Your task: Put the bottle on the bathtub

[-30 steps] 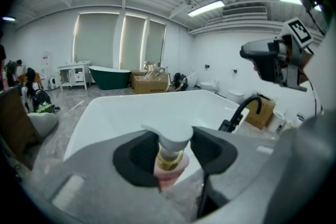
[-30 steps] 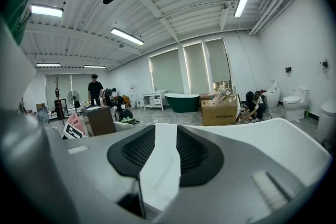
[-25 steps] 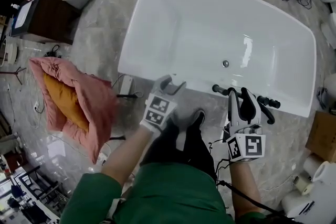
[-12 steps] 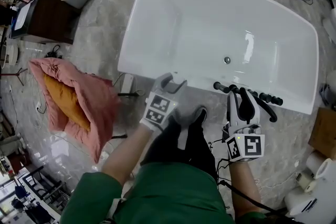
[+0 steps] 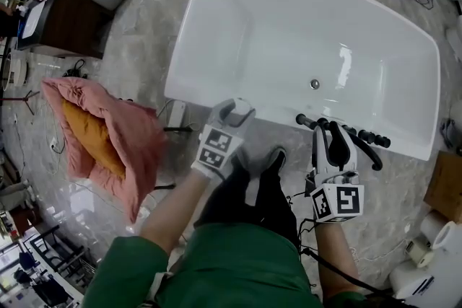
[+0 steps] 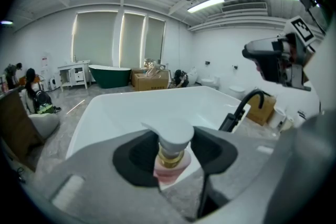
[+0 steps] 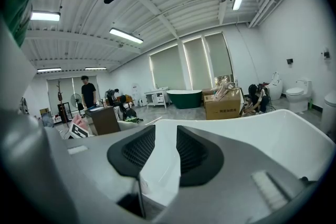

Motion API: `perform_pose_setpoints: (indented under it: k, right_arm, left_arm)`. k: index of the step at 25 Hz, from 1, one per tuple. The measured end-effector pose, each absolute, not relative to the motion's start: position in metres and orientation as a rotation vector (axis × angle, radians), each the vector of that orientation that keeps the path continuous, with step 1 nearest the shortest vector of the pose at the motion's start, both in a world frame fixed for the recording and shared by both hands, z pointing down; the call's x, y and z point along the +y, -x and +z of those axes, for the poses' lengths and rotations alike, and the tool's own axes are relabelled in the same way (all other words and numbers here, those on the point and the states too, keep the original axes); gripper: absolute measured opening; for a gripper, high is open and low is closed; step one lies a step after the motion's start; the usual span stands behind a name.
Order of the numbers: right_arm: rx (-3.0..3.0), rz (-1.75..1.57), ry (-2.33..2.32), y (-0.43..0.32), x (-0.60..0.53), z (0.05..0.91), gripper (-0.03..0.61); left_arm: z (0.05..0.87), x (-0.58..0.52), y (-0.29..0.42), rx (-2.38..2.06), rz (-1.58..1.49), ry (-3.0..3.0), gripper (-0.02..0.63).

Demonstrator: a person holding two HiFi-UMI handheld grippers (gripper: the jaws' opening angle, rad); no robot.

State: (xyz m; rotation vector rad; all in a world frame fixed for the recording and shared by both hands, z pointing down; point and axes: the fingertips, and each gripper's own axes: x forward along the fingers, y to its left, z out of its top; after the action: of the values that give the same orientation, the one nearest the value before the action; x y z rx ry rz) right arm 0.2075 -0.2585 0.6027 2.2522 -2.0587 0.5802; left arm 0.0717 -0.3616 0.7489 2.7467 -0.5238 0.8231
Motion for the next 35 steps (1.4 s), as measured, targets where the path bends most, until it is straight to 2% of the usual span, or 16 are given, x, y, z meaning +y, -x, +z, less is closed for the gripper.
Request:
perform_pose_setpoints:
  k: [4, 9, 18, 25, 35]
  right_arm:
    - [-2.072, 0.567, -2.247, -0.204, -0.260, 0.599, 0.126]
    - [-2.080, 0.559, -2.239, -0.202, -0.263, 0.595, 0.126]
    - [-2.117, 0.531, -2.229, -0.192, -0.265, 0.583, 0.126]
    - [-2.140, 0.496, -2.237, -0.187, -0.269, 0.545, 0.126]
    - [-2.217, 0.371, -2.241, -0.161, -0.279, 0.481, 0.126]
  left_arm:
    - [0.751, -0.359, -0.067, -0.534, 0.819, -2.740, 0.188]
    - [0.756, -0.356, -0.064, -0.516, 0.824, -2.690, 0.230]
    - [0.741, -0.354, -0.037, -0.575, 0.797, -2.679, 0.242]
    - [0.685, -0.356, -0.005, -0.689, 0.696, -2.691, 0.225]
    - [0.562, -0.382, 0.041, -0.855, 0.457, -2.700, 0.202]
